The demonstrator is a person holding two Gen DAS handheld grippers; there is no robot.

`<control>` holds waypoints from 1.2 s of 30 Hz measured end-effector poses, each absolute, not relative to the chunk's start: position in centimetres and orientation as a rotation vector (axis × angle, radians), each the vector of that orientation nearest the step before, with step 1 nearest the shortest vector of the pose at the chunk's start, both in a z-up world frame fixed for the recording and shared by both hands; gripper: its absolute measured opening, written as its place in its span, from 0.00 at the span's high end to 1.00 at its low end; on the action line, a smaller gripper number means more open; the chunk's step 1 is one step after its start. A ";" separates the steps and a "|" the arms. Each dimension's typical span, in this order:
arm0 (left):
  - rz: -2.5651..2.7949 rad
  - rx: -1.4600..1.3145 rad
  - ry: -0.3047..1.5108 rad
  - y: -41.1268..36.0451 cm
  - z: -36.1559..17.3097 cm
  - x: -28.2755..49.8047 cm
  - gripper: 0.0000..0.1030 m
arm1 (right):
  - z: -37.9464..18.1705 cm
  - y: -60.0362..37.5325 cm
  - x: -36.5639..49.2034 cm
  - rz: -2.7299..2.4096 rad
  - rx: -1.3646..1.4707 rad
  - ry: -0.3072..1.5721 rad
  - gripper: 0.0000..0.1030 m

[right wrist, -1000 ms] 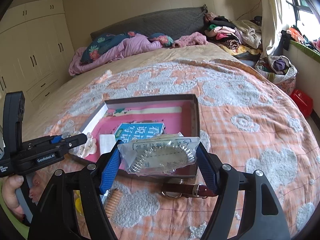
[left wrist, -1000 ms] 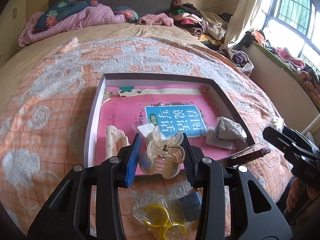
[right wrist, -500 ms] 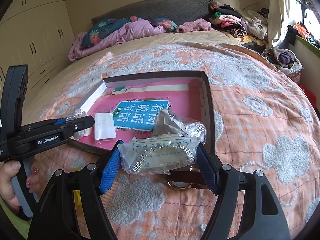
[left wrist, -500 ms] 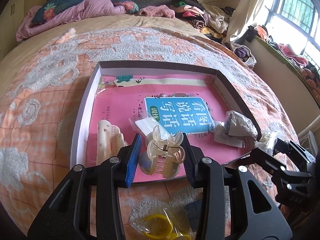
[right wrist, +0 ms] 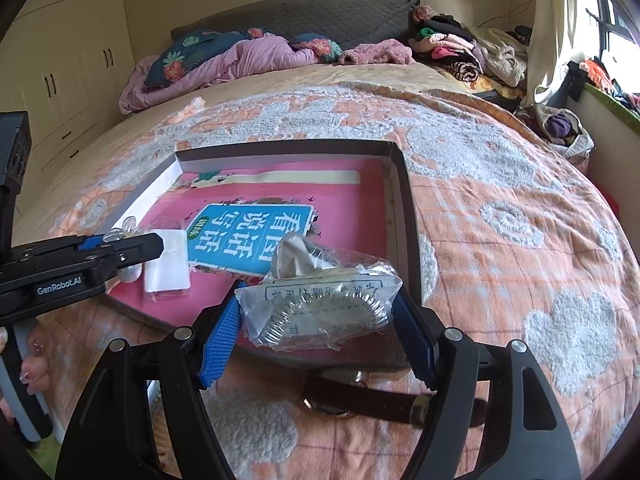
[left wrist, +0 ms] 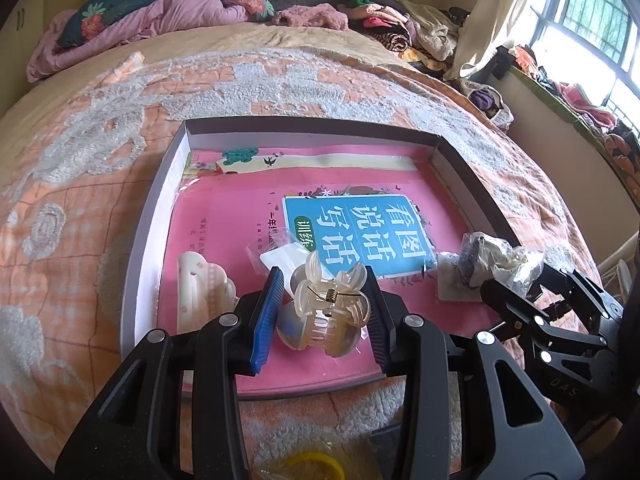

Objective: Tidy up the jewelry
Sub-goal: 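Lower claw clip into box with left tool while right tool drops silver bag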

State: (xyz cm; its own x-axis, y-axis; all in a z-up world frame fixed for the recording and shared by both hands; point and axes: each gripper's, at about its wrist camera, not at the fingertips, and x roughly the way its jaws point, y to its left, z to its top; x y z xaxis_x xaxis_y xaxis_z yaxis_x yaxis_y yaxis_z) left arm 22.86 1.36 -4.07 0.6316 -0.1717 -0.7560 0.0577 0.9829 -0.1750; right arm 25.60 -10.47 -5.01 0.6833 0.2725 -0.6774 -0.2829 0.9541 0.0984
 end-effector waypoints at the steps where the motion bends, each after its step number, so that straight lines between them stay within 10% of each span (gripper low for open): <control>1: -0.132 -0.139 0.879 1.3 -4.1 22.9 0.70 | -5.1 -10.4 25.7 0.307 -0.019 0.751 0.32; 24: -0.121 -0.137 0.891 1.5 -4.3 23.7 0.69 | -3.5 -10.3 25.3 0.333 -0.014 0.680 0.10; 36: -0.111 -0.132 0.853 1.5 -2.8 22.6 0.41 | -1.4 -12.4 23.2 0.329 0.042 0.653 0.07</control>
